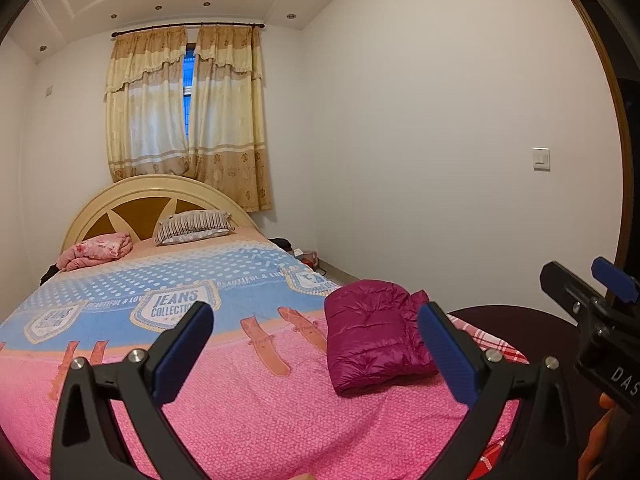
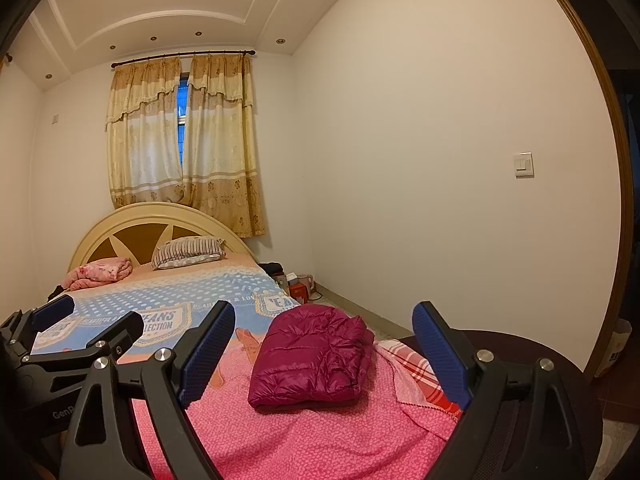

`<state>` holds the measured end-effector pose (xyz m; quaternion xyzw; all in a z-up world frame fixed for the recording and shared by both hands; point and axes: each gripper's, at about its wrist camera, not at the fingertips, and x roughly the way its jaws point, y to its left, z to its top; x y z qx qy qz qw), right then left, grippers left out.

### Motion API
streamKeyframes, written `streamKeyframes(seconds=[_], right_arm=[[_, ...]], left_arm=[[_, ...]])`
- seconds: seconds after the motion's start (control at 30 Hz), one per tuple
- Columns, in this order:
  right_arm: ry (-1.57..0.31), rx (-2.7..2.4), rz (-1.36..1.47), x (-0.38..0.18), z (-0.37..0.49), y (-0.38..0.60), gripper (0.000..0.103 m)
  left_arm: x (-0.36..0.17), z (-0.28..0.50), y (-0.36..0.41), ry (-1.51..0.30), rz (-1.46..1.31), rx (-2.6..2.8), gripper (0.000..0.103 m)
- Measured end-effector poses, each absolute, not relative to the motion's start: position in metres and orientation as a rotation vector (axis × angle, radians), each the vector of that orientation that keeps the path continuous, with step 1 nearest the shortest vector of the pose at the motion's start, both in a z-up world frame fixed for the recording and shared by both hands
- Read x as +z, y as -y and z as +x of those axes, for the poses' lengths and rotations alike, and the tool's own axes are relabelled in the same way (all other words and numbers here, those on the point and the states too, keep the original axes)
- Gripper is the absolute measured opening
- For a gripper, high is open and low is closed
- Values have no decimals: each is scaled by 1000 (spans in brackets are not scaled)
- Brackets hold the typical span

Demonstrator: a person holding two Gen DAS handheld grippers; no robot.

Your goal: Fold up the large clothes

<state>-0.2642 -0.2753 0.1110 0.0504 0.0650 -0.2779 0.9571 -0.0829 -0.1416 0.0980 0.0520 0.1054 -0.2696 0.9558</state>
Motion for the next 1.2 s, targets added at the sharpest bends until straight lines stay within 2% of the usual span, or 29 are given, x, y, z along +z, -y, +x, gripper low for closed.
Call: streamKeyframes(seconds=[0.37,1.2], right_arm=[[-137,-576,101,108,-262,275,91],[-196,-561,117,97,-246,280,91]], left_arm=[[97,-79,144,-181,142,-454,103],[88,-61,147,-275,138,-473,103]])
